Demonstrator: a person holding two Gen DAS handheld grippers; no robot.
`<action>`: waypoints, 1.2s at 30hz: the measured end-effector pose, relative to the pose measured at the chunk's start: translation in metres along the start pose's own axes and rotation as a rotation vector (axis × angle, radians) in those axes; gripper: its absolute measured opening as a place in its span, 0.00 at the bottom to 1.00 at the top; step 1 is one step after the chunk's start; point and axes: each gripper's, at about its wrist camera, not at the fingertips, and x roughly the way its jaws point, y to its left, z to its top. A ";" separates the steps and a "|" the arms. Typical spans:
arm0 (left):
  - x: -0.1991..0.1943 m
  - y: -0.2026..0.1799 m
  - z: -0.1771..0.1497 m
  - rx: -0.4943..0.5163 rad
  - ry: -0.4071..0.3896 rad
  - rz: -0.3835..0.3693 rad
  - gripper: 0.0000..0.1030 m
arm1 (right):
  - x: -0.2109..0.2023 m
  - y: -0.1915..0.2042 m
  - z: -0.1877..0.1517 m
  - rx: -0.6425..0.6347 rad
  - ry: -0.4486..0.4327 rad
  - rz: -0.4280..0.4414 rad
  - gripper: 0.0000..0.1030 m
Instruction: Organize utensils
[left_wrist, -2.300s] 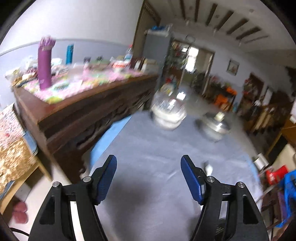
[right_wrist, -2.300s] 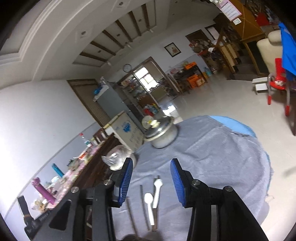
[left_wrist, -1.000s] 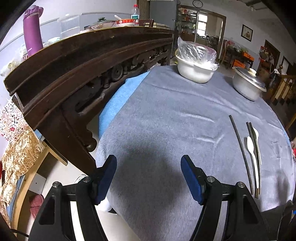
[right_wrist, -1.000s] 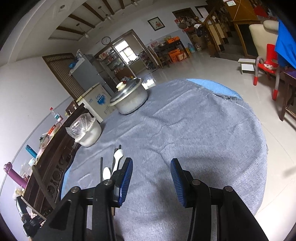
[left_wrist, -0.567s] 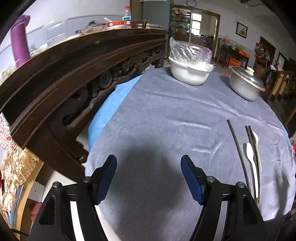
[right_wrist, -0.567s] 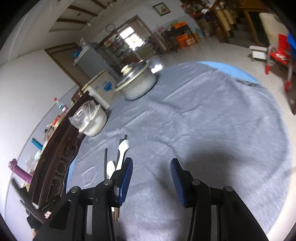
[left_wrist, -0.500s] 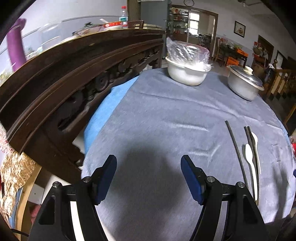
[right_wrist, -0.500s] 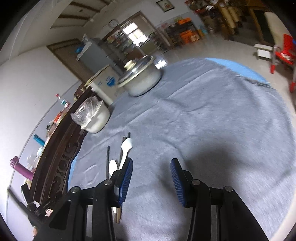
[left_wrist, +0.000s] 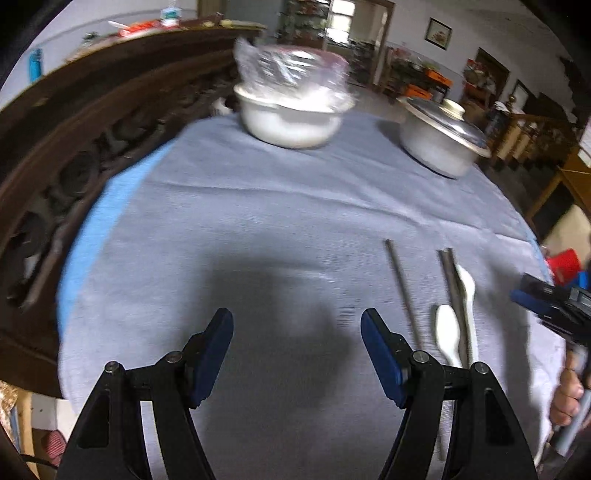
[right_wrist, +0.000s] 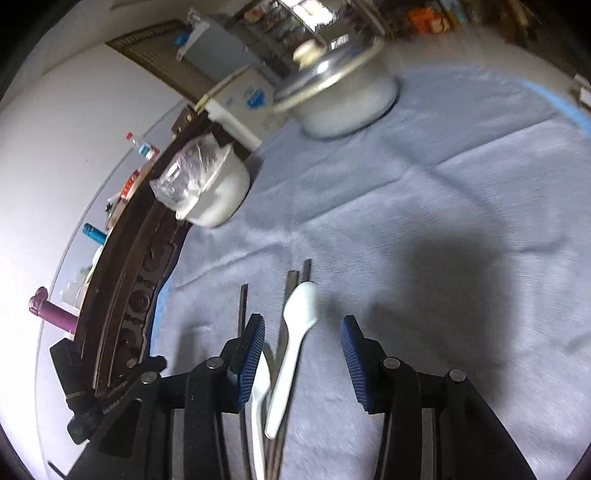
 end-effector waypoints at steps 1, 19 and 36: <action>0.003 -0.005 0.001 0.004 0.010 -0.024 0.70 | 0.009 0.001 0.003 0.009 0.024 0.015 0.45; 0.030 -0.084 0.001 0.240 0.109 -0.193 0.70 | 0.076 0.040 0.008 -0.196 0.141 -0.283 0.29; 0.067 -0.120 -0.002 0.320 0.199 -0.262 0.29 | -0.001 -0.003 -0.002 -0.052 -0.058 -0.102 0.29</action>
